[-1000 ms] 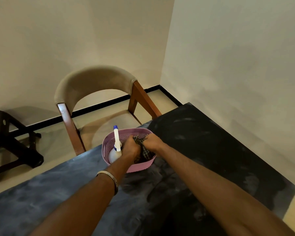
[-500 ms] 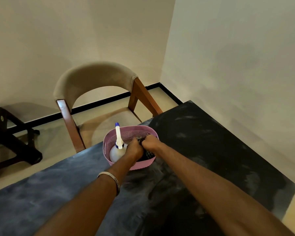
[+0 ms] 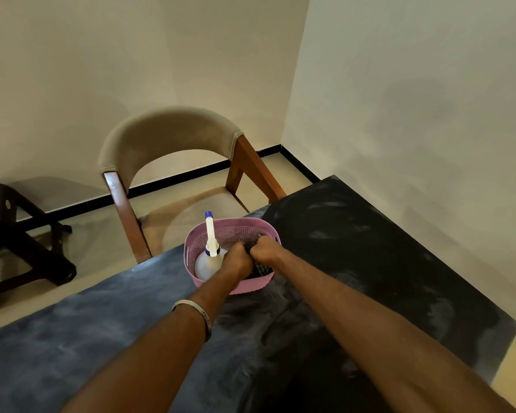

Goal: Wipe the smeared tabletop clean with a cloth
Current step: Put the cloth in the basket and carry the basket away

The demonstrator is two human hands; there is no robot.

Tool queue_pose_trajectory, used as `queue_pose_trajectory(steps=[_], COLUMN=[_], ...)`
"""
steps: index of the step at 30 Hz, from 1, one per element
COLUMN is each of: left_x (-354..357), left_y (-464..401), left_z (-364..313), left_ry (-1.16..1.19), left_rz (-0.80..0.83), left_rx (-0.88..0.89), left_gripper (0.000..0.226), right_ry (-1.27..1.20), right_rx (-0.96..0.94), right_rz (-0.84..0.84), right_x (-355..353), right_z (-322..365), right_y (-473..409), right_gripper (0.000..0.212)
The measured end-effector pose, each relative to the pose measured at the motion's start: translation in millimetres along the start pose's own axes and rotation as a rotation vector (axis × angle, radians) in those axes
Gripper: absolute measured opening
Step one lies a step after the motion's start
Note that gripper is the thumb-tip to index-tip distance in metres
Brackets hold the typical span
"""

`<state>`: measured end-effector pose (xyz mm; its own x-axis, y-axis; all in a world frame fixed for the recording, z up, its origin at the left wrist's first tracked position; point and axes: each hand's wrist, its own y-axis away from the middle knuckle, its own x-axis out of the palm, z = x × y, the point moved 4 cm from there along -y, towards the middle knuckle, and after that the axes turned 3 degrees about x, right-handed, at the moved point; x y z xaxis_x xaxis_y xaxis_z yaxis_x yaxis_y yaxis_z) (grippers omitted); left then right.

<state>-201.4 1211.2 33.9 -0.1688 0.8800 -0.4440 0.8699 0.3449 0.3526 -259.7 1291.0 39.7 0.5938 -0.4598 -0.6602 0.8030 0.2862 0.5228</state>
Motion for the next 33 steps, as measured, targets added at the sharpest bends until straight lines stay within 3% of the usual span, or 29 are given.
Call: queue_pose_trajectory(steps=[8, 14, 18, 22, 25, 28, 33], left_x=[-9, -23, -41, -68, -97, -114, -116], left_y=[17, 52, 88, 107, 93, 64, 36], left_z=[-5, -13, -2, 30, 47, 59, 64], left_ry=[-0.077, -0.084, 0.094, 0.211, 0.201, 0.168, 0.156], left_rz=[0.026, -0.16, -0.271, -0.446, -0.616, -0.527, -0.283], left_rx=[0.07, 0.236, 0.293, 0.165, 0.017, -0.166, -0.146], left_gripper=[0.037, 0.027, 0.013, 0.018, 0.017, 0.029, 0.027], right_ry=[0.079, -0.014, -0.103, -0.122, -0.068, -0.031, -0.073], right_rx=[-0.089, -0.18, -0.214, -0.164, -0.081, 0.051, 0.115], right_rz=[-0.046, -0.191, -0.309, -0.431, -0.478, -0.351, -0.249], right_x=[-2, -13, -30, -47, -50, -42, -24], right_z=[1, -2, -8, -16, -22, -30, -39], right_y=[18, 41, 54, 53, 49, 40, 33], right_gripper=[0.025, 0.018, 0.018, 0.011, 0.03, 0.051, 0.028])
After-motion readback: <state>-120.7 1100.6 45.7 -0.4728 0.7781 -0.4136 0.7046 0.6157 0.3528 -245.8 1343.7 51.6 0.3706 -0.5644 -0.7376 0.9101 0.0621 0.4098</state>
